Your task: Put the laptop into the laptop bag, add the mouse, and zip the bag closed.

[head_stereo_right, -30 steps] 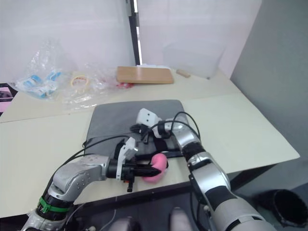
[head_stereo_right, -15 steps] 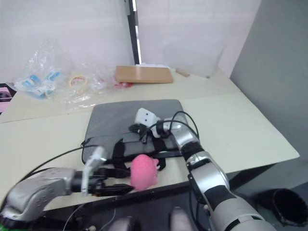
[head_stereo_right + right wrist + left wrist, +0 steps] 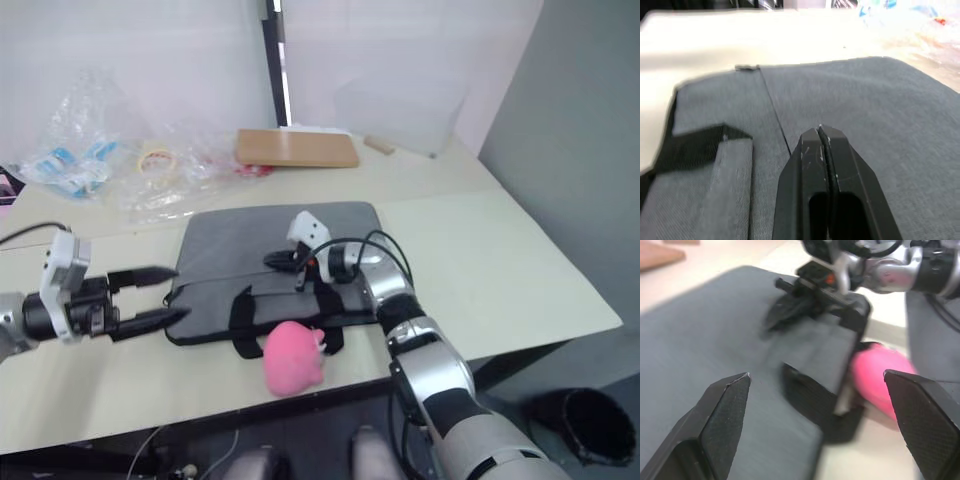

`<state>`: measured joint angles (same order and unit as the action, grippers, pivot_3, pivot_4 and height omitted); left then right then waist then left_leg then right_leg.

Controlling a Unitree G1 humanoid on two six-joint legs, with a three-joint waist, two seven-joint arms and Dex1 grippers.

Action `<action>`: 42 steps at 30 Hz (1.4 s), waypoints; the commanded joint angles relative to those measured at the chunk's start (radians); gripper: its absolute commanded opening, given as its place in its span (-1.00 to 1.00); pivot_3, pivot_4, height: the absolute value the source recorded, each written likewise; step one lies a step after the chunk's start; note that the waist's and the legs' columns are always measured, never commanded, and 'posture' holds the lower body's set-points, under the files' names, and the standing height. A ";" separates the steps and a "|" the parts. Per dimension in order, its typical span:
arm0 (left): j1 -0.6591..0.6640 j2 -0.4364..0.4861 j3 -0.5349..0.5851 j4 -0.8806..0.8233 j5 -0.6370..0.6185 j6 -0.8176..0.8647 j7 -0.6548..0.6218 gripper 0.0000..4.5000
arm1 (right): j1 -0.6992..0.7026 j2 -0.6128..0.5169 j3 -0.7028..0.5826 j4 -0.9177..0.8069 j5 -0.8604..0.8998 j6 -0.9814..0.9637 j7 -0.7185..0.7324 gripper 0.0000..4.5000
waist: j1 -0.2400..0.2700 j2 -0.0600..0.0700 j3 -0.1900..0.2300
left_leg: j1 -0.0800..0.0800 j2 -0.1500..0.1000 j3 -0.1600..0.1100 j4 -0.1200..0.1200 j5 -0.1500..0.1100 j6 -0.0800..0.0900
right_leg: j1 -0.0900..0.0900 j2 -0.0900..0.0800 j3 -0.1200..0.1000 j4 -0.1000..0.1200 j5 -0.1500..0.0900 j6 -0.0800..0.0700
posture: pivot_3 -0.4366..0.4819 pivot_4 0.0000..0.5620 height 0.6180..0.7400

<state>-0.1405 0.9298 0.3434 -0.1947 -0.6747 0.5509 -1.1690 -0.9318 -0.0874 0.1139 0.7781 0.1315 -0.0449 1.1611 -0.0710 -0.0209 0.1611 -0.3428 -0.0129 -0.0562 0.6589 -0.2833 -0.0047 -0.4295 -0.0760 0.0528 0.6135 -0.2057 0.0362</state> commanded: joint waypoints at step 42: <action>-0.601 -0.520 -0.575 0.857 0.608 -0.510 0.048 -1.00 | 0.360 -0.524 0.403 -0.884 -0.047 -0.012 0.277 0.99 | 0.044 -0.002 0.002 | -0.015 -0.013 0.005 0.025 -0.005 0.010 | 0.005 -0.013 -0.019 -0.006 0.006 0.014 | -0.05 -0.47 1.00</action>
<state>-0.7785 0.4035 -0.1874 0.5961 -0.1398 0.0207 -1.1379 -0.5559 -0.6126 0.5052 -0.1257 0.1239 0.0018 1.4366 -0.0266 -0.0233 0.1631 -0.3534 -0.0264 -0.0504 0.6840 -0.2885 0.0051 -0.4201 -0.0897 0.0346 0.6077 -0.2002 0.0515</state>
